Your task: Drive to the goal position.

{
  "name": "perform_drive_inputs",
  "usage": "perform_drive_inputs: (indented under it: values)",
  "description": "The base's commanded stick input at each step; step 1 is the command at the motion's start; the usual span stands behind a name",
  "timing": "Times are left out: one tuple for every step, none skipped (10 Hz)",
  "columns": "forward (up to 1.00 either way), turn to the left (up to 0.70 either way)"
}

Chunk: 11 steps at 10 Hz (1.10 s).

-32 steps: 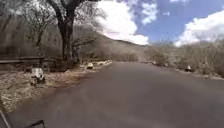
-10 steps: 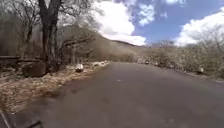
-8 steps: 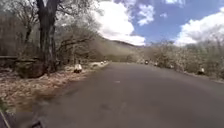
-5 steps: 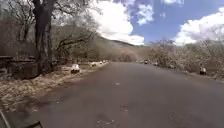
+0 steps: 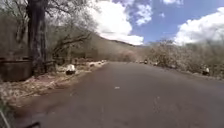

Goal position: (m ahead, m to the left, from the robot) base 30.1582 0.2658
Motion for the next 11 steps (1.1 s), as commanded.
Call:
perform_drive_inputs:
  values:
    - [0.70,0.00]
    - [0.70,0.00]
    - [0.70,0.00]
    - [0.70,0.00]
    - [0.70,0.00]
    - [0.70,0.00]
    - [0.70,0.00]
    - [0.70,0.00]
    - [0.70,0.00]
    - [0.70,0.00]
    - [0.70,0.00]
